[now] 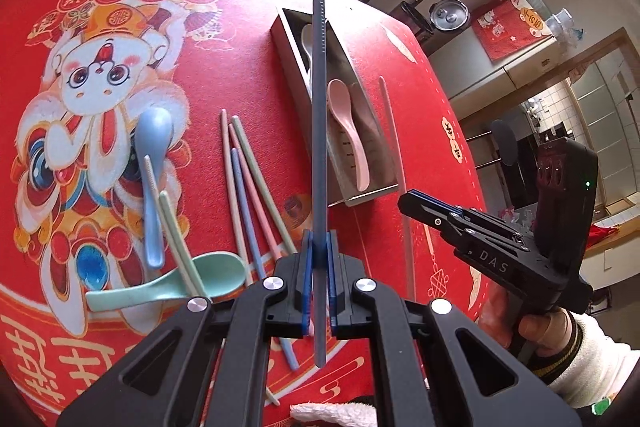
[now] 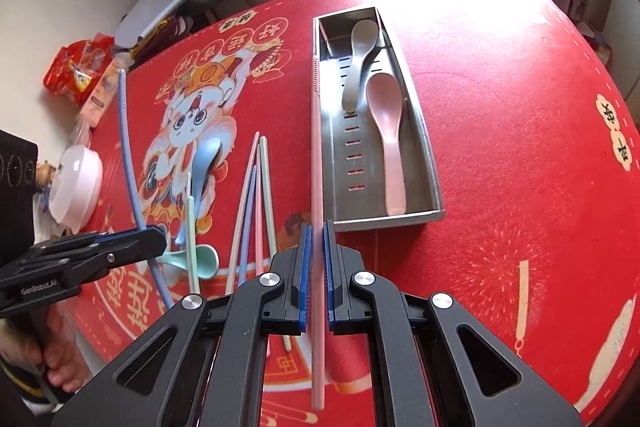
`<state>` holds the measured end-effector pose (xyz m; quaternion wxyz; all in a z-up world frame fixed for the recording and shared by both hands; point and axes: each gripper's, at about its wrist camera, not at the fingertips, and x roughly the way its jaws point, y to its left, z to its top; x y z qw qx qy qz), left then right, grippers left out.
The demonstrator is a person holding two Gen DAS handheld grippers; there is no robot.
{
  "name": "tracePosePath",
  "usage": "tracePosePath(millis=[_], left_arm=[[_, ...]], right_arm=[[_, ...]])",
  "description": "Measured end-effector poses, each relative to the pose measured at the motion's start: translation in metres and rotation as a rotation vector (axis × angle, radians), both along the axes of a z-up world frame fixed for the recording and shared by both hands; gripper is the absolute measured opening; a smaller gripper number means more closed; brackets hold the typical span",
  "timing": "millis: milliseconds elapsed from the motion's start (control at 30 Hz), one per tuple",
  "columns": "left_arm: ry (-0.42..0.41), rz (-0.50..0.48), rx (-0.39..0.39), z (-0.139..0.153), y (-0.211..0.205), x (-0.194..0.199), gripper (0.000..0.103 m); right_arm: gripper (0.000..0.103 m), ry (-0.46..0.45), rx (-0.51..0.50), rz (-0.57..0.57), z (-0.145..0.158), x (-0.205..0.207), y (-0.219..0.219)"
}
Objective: Organize utensils
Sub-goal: 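Lower both chopsticks into the steel tray and open both tools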
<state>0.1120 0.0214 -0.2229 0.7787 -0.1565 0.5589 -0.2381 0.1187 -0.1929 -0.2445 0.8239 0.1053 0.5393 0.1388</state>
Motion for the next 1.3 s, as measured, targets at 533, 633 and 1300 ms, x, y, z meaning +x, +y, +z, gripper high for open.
tracePosePath(millis=[533,633,1300], left_arm=[[0.021,-0.035,-0.073,-0.005,-0.060,0.124,0.006],[0.032,-0.027,-0.068,-0.013,-0.067,0.143,0.006],[0.143,-0.008,0.025,-0.068,-0.087,0.176,0.009]], right_arm=[[0.006,-0.115,-0.116,-0.038,0.023,0.100,-0.026],[0.006,-0.122,-0.137,-0.025,0.018,0.115,-0.024],[0.006,-0.023,-0.190,0.015,-0.036,0.134,-0.015]])
